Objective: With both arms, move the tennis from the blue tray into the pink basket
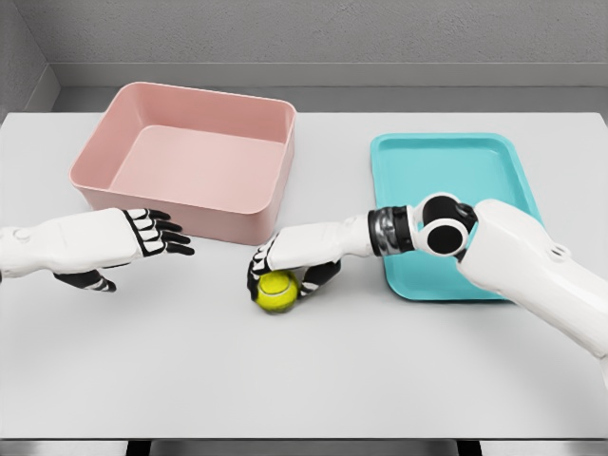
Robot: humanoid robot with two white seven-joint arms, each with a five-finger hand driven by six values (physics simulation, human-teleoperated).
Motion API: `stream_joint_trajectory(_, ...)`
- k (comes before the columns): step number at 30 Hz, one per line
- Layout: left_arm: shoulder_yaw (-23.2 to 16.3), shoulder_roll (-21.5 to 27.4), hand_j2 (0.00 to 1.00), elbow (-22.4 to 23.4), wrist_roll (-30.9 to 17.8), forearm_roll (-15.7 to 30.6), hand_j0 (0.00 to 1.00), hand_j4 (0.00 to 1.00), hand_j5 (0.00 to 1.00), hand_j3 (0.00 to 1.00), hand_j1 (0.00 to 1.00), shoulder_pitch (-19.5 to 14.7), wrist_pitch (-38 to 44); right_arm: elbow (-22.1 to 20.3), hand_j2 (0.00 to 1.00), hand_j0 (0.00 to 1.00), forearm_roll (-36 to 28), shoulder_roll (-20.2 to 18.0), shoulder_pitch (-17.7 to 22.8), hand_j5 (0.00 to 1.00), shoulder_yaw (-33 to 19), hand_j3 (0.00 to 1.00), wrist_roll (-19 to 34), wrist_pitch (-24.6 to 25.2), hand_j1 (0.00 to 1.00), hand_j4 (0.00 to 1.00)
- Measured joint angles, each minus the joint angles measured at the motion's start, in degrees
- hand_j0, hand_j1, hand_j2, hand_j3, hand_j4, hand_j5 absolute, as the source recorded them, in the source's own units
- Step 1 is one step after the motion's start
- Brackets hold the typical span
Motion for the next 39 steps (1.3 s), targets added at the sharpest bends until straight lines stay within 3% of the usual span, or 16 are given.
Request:
stream_joint_trajectory(6, -1.17, -3.93, 1.00, 0.00, 0.12, 0.11, 1.00, 1.00, 1.00, 1.00, 1.00, -0.26, 0.01, -0.14, 1.00, 1.00, 0.08, -0.61, -0.09, 1.00, -0.33, 1.00, -0.52, -0.07, 1.00, 1.00)
stream_joint_trajectory(17, -2.27, -4.53, 1.00, 0.00, 1.46, 0.47, 1.00, 1.00, 1.00, 1.00, 1.00, -1.05, 0.01, -4.65, 1.00, 1.00, -0.29, -6.03, -0.53, 1.00, -1.98, 1.00, -1.33, -0.09, 1.00, 1.00)
stream_joint_trajectory(26, -2.85, -5.61, 1.00, 0.01, 3.02, 0.56, 1.00, 1.00, 1.00, 1.00, 1.00, -1.14, 0.02, -9.27, 1.00, 1.00, -1.01, -16.16, -1.23, 1.00, -7.17, 1.00, -3.99, -0.08, 1.00, 1.00)
stream_joint_trajectory(30, -5.19, -8.09, 1.00, 0.01, 3.14, -0.01, 1.00, 1.00, 1.00, 1.00, 1.00, -1.32, 0.01, -9.10, 1.00, 1.00, -2.94, -21.29, -1.85, 1.00, -9.77, 1.00, -5.27, -0.07, 1.00, 1.00)
stream_joint_trajectory(33, -7.86, -10.11, 1.00, 0.02, 3.14, -0.56, 1.00, 1.00, 1.00, 1.00, 1.00, -4.66, 0.02, -7.82, 1.00, 1.00, -3.61, -24.83, -1.93, 1.00, -11.09, 1.00, -5.49, -0.07, 1.00, 1.00)
stream_joint_trajectory(39, -12.42, -13.33, 1.00, 0.01, 3.07, -1.68, 1.00, 1.00, 1.00, 1.00, 1.00, -7.64, 0.01, -3.09, 1.00, 1.00, -3.85, -28.38, -2.28, 1.00, -12.04, 1.00, -8.20, -0.07, 1.00, 1.00)
